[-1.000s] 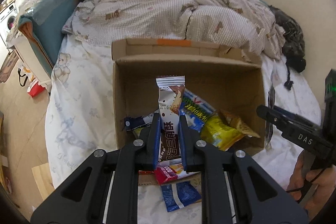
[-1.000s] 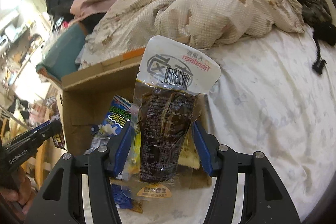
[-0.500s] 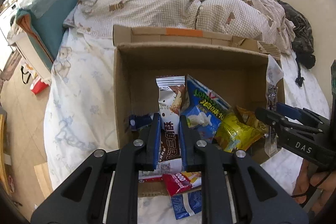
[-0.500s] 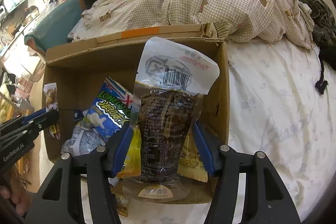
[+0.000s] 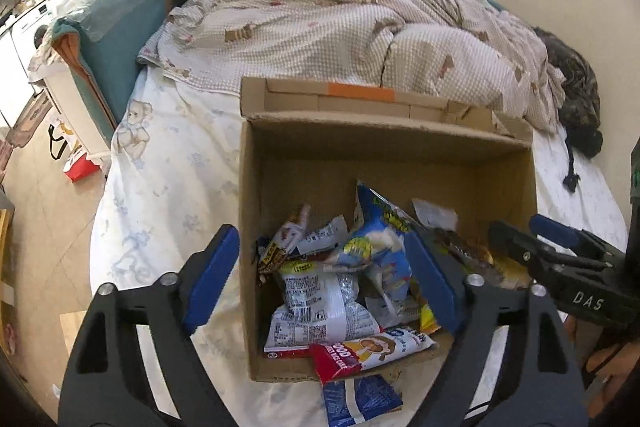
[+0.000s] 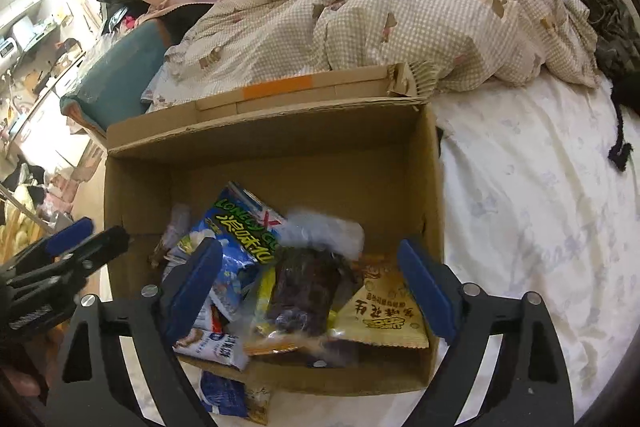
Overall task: Organize snacks
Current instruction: 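Open both tools to drop the bar and jerky pack into the box, then withdraw both tools from the box toward the last snacks on the sheet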
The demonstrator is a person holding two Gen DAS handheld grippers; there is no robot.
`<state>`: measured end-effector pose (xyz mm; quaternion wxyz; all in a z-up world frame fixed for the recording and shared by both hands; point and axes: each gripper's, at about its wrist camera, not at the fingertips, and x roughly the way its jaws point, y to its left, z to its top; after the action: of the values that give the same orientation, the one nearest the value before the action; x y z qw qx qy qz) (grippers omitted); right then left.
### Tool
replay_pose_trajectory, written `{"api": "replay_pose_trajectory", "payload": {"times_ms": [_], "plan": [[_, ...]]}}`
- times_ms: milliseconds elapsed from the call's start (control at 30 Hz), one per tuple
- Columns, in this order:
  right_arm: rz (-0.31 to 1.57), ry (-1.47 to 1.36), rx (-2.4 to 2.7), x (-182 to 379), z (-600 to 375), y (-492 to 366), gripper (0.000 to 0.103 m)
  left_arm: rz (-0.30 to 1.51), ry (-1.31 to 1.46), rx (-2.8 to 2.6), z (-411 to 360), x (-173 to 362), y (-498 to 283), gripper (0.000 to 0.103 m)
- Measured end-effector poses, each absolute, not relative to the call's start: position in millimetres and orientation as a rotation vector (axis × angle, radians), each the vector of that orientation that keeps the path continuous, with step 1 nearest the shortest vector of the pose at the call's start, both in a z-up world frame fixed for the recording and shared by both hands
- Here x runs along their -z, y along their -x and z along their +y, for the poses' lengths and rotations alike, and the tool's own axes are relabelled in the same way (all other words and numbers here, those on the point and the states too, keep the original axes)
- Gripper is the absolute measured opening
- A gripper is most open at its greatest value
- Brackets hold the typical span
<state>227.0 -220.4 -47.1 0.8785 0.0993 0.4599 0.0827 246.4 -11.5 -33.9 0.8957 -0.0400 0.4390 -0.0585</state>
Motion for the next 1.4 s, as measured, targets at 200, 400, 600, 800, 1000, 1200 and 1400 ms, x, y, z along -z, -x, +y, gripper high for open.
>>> {"api": "replay_pose_trajectory", "payload": {"times_ms": [200, 400, 600, 800, 1000, 1200, 1400], "plan": [[0.960, -0.197, -0.173, 47, -221, -227, 0.092, 0.904, 0.089, 0.129, -9, 35, -245, 0.083], [0.932, -0.211, -0.226, 40, -218, -224, 0.092, 0.893, 0.149, 0.123, 0, 32, -241, 0.083], [0.832, -0.232, -0.231, 14, -219, -208, 0.092, 0.820, 0.138, 0.132, 2, 14, -228, 0.103], [0.839, -0.270, -0.207, 10, -224, -194, 0.092, 0.815, 0.119, 0.145, 1, 7, -213, 0.103], [0.816, -0.261, -0.185, -1, -224, -164, 0.092, 0.795, 0.108, 0.145, 4, -3, -195, 0.103], [0.843, -0.309, -0.193, 4, -224, -137, 0.092, 0.805, 0.122, 0.136, 15, -5, -173, 0.103], [0.870, -0.311, -0.212, 10, -215, -118, 0.092, 0.839, 0.113, 0.113, 19, 0, -153, 0.103]]}}
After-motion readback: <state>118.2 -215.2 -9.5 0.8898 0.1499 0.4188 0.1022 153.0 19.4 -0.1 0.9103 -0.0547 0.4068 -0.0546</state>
